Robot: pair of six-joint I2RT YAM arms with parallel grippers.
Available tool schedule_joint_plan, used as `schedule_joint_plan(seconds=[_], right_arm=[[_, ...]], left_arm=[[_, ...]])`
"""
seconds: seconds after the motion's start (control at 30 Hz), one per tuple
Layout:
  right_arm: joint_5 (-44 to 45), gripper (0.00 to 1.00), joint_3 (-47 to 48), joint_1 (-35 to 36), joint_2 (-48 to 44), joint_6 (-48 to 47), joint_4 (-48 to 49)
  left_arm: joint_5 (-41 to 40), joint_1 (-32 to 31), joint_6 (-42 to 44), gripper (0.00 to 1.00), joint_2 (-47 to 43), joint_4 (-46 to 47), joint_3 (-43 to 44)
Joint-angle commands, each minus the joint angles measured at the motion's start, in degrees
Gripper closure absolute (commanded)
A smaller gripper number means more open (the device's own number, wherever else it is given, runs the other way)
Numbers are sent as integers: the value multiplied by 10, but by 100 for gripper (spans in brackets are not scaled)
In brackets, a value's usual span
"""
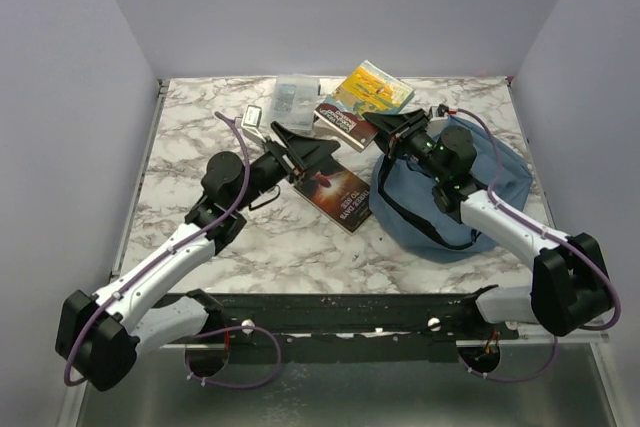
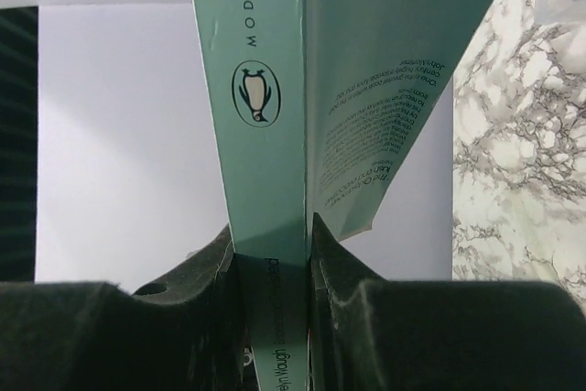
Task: Pack the student bag
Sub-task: Pick up the book from the center of the board.
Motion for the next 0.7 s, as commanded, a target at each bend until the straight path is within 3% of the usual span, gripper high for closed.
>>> schedule_joint_plan(seconds=[0.0,0.2,0.43,0.57,0.67], right_arm=[[41,100,3,5,-40,35,25],[65,100,-25,8,-74,47,23],[71,100,-39,9,-95,50,15],[103,100,-58,8,-123,41,-25],[126,100,-62,9,-138,41,-63]], left_arm=[[-112,-34,-19,2,68,55,43],[-136,-55,-65,1,163,118,86],[-151,-62,-81,4,227,129,146],[-194,-69,-64,20,242,145,148],[-256,-83,-52,43,248,146,146]])
